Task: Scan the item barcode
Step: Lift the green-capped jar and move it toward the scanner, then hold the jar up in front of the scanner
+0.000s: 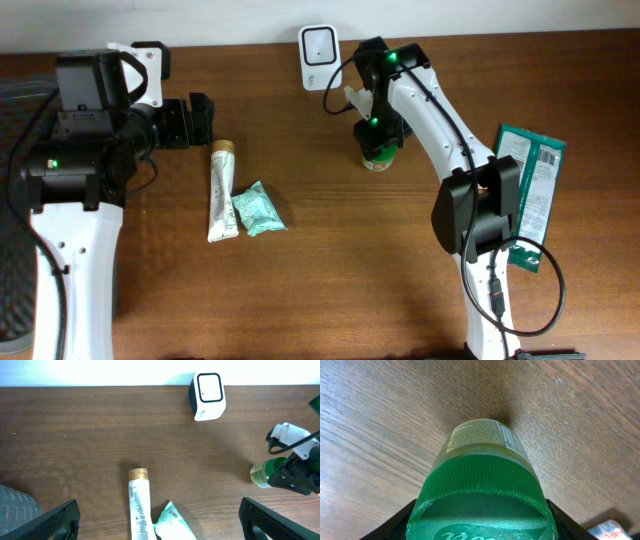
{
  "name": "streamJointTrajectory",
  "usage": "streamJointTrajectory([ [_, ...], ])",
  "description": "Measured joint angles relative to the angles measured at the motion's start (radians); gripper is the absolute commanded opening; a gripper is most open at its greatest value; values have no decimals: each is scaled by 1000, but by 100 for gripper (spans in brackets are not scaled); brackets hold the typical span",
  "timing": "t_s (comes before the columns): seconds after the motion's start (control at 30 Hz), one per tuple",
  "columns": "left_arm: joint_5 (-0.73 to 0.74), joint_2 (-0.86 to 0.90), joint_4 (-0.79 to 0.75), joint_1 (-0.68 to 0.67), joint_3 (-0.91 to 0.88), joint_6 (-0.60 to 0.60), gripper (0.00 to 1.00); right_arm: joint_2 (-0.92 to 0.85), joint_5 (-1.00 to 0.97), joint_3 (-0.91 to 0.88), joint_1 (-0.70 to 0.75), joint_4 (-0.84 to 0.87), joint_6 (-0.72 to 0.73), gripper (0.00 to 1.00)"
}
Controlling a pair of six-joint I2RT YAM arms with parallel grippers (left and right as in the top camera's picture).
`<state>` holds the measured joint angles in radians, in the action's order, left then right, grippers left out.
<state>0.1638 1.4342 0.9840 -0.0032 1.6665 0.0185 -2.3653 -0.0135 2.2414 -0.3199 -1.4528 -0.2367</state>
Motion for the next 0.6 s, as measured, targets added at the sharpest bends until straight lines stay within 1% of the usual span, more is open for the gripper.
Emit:
streamJointTrajectory([
  [0.07,0,0,0,0,0,0,99,0,0,25,0,-18,24,54],
  [0.2,0,0,0,0,0,0,99,0,28,129,2,-45,176,54],
  [0.23,0,0,0,0,0,0,99,0,51,150,3,-45,210,53],
  [0.3,0,0,0,0,0,0,99,0,123,189,6,-39,279,45],
  [0.33,0,0,0,0,0,0,99,0,219,226,12,-24,364,46],
  [0.37,0,0,0,0,0,0,99,0,314,238,17,7,425,49],
  [0.43,0,0,0,0,0,0,99,0,470,242,27,69,515,51],
  [0.5,0,0,0,0,0,0,99,0,590,242,37,97,589,52],
  [0.53,0,0,0,0,0,0,99,0,684,242,48,110,651,52],
  [0.6,0,0,0,0,0,0,99,0,785,242,64,112,722,51],
])
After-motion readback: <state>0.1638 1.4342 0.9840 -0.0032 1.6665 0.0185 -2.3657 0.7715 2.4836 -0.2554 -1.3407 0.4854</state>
